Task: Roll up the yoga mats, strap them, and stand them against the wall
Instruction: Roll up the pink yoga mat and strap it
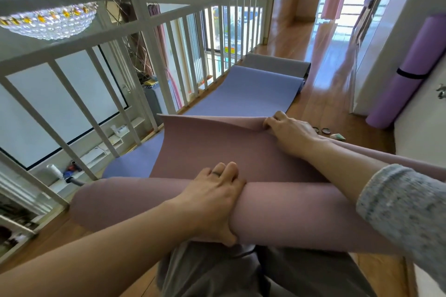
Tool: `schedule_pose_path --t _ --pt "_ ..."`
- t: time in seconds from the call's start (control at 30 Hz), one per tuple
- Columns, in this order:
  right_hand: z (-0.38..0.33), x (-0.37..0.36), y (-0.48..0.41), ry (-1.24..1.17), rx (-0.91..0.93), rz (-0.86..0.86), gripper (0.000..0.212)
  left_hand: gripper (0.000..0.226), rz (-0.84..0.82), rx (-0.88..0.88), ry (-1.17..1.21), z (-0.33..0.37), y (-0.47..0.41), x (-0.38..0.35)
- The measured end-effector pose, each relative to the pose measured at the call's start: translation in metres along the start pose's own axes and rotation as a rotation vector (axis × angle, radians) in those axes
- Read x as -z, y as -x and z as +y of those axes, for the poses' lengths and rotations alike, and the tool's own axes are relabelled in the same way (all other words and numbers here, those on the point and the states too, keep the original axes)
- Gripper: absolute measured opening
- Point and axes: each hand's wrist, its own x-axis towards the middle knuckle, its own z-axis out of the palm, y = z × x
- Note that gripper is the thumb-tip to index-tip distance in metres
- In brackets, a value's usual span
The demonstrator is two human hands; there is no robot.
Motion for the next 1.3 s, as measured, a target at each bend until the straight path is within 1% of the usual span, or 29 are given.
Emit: schedule_pose_path --t 0.2,0.4,0.53,0.6,0.67,0.77,0.83,0.93,1.0,1.1,1.2,1.3 --pt "-0.002 0.008 -0.004 -0.017 -0.010 -0.016 0.035 0.093 0.008 -0.026 0.011 -0.003 -0.003 0.004" --pt "0.006 0.014 -0.003 -0.053 -0.051 0.064 0.045 0.088 -0.051 0.014 0.037 -0.004 -0.009 0.007" --pt "0.014 0.023 -0.006 -0.040 -0.043 0.101 0.048 0.092 0.010 0.015 0.009 0.007 -0.007 0.004" --pt "0.014 0.023 -0.008 0.040 -0.032 0.134 0.042 0.094 0.023 0.029 -0.034 0.014 -0.005 0.000" --pt "0.012 0.021 -0.010 0.173 -0.049 0.192 0.033 0.098 0.040 0.045 -0.068 0.017 -0.007 -0.002" --pt "0.008 0.015 -0.013 0.271 -0.126 0.163 0.026 0.098 0.055 0.035 -0.069 0.015 -0.014 -0.003" --pt "0.006 0.011 -0.014 0.221 -0.206 0.133 0.023 0.098 0.044 0.024 -0.060 0.010 -0.018 -0.005" --pt "0.006 0.003 -0.015 0.063 -0.306 0.132 0.023 0.100 0.035 0.023 -0.044 0.003 -0.022 -0.006" --pt "0.006 -0.004 -0.016 -0.058 -0.341 0.124 0.026 0.102 0.020 0.025 -0.046 0.001 -0.023 -0.006" --pt "0.001 -0.011 -0.015 -0.210 -0.367 0.072 0.025 0.102 0.008 0.025 -0.044 -0.002 -0.026 -0.004" --pt "0.000 -0.014 -0.011 -0.236 -0.342 0.076 0.025 0.102 -0.002 0.020 -0.040 -0.003 -0.027 -0.003" --pt "-0.001 -0.007 -0.005 -0.159 -0.316 0.113 0.024 0.099 -0.009 0.025 -0.053 -0.002 -0.029 -0.003"
